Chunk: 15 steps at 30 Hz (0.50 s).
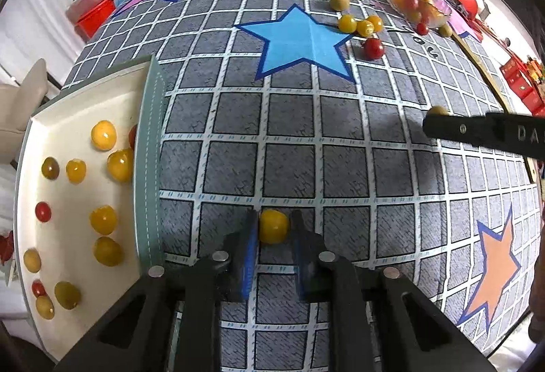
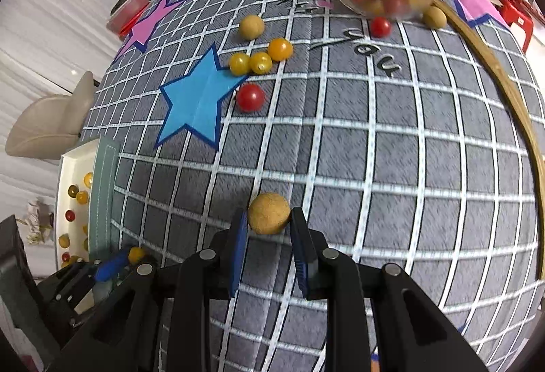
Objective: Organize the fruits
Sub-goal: 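Grasp a yellow tomato with the left tool while the right tool grasps a yellow-brown fruit, then carry both into the cream tray and open both tools to release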
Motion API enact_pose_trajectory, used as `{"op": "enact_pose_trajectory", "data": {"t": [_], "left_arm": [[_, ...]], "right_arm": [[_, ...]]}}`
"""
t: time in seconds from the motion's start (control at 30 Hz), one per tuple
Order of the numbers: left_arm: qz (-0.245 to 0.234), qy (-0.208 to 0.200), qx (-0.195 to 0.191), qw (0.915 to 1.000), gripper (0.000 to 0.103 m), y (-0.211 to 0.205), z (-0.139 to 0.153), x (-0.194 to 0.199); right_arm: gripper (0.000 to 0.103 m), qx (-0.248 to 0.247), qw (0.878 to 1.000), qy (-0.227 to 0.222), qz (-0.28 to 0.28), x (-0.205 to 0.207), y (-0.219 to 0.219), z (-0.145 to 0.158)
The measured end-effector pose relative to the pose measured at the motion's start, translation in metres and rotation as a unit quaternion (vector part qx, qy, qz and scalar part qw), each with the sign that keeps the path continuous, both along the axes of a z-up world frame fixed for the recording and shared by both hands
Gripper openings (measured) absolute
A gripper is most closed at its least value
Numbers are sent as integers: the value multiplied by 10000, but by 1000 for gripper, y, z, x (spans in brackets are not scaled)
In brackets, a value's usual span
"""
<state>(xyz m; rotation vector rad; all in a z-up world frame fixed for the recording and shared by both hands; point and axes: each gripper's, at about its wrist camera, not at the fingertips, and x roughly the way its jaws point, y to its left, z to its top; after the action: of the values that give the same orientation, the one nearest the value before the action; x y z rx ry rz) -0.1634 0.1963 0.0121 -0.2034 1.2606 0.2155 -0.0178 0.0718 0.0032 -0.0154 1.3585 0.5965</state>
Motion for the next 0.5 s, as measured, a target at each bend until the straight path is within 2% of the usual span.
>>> {"op": "enact_pose_trajectory", "data": {"t": [0.2, 0.5], "left_arm": [[-14, -84, -153, 9998, 19, 1, 7, 3], [96, -402, -173, 9990, 19, 19, 41, -18]], "right_arm": [[28, 11, 10000, 51, 25, -11, -2, 8], [28, 77, 9994, 119, 312, -34, 23, 23]]}}
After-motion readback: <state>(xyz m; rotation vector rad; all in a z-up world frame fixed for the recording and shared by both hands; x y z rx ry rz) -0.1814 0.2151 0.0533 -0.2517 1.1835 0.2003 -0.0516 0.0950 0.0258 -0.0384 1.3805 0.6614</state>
